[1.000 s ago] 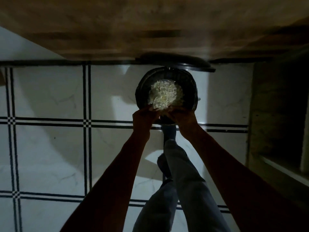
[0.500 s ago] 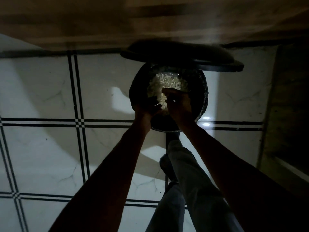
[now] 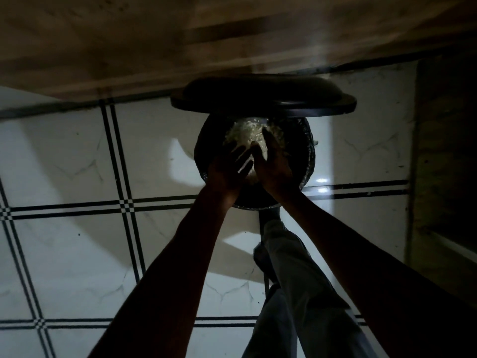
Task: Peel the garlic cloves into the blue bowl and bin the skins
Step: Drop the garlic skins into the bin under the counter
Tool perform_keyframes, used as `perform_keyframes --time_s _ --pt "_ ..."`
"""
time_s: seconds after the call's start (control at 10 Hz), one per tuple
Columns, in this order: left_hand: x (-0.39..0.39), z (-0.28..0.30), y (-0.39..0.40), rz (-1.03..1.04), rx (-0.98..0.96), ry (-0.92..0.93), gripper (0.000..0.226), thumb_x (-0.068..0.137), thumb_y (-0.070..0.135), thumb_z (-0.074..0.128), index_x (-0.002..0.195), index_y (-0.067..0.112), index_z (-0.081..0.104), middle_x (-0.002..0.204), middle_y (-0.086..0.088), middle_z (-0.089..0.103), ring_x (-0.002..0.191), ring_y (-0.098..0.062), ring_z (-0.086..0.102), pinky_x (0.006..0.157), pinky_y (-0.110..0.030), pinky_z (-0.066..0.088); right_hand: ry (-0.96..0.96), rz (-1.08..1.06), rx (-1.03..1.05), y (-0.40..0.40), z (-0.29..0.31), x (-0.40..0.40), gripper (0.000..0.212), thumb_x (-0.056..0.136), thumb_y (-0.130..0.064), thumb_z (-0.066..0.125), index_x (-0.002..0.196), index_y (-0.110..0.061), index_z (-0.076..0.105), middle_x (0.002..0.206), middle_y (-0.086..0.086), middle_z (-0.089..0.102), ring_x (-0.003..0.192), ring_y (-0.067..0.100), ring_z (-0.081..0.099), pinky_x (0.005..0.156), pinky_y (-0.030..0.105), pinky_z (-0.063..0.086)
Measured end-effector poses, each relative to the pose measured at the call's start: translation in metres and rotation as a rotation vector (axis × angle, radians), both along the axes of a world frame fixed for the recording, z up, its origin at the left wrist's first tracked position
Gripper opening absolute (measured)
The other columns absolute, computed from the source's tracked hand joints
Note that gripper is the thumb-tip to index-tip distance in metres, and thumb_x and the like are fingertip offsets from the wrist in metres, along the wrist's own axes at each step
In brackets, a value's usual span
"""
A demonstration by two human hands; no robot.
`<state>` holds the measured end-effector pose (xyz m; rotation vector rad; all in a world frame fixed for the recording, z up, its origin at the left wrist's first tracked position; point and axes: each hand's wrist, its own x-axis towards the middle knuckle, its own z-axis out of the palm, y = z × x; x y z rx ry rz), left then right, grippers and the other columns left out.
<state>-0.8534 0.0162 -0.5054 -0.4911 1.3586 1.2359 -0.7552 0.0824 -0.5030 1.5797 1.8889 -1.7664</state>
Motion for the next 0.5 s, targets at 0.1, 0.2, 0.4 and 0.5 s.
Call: perform_keyframes --time_s 0.1,0.2,0.4,0.5 --pt "0.005 0.017 0.004 -0.014 -0.095 -0.040 0.051 0.111 0.030 0.038 0.156 0.006 0.040 0.153 -0.017 0.051 0.141 -0.035 0.051 0.113 -0.043 0.043 0.099 0.245 0.019 -0.008 -0.004 0.005 0.058 0.112 -0.015 0.045 0.166 -0.012 0.021 0.167 0.017 0.035 0.123 0.003 0.054 0.101 0.016 0.045" --pt "0.005 0.035 -0.003 0.034 0.046 -0.059 0.071 0.094 0.051 0.054 0.151 0.009 0.045 0.140 -0.015 0.060 0.131 -0.031 0.058 0.109 -0.044 0.047 -0.038 0.073 -0.053 0.004 0.002 0.019 0.054 0.112 -0.028 0.048 0.161 -0.009 0.036 0.164 0.015 0.040 0.150 0.029 0.040 0.120 0.035 0.032" --pt "0.022 0.081 -0.008 -0.382 -0.116 0.229 0.035 0.111 0.022 0.047 0.139 0.004 0.057 0.113 -0.001 0.074 0.100 -0.013 0.073 0.086 -0.025 0.060 0.049 -0.324 -0.037 0.017 0.051 0.066 0.042 0.099 -0.027 0.069 0.139 -0.015 0.060 0.117 0.006 0.071 0.105 0.025 0.068 0.099 0.053 0.057" --pt "0.042 0.136 -0.004 -0.614 -0.069 0.419 0.024 0.110 0.019 0.049 0.122 0.005 0.065 0.092 0.000 0.076 0.080 -0.007 0.074 0.071 -0.019 0.058 0.075 -0.444 0.077 0.018 0.105 0.115 0.036 0.102 -0.032 0.065 0.136 -0.021 0.056 0.113 -0.001 0.070 0.090 0.017 0.074 0.085 0.048 0.063"
